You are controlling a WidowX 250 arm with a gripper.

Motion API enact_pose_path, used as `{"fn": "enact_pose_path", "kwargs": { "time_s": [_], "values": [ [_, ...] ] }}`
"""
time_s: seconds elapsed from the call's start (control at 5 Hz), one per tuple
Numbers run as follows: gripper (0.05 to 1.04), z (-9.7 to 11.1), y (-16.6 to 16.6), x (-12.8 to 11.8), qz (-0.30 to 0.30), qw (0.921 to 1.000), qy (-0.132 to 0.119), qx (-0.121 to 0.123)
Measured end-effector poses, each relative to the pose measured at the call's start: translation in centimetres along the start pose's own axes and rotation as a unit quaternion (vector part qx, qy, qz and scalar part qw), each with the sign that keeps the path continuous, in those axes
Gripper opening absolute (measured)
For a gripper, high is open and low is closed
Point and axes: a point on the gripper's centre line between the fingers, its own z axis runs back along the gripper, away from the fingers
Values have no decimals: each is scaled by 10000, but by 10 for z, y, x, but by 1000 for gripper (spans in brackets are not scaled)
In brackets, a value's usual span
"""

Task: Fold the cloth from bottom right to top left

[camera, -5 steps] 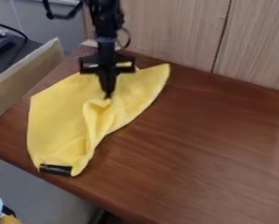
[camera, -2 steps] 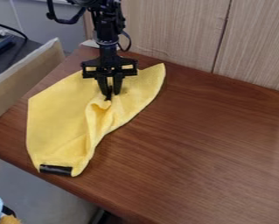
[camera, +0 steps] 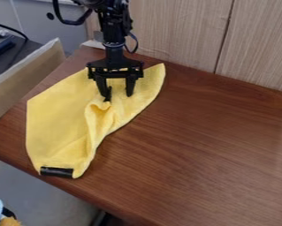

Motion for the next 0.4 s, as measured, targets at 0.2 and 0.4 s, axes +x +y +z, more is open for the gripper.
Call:
{"fn": "enact_pose_path", "kwargs": {
  "time_s": [0.2,0.4],
  "values": [
    [994,3,-4,-2,-96,9999,-33,11],
    [995,7,-9,-3,-203,9998,-42,5]
  ]
}}
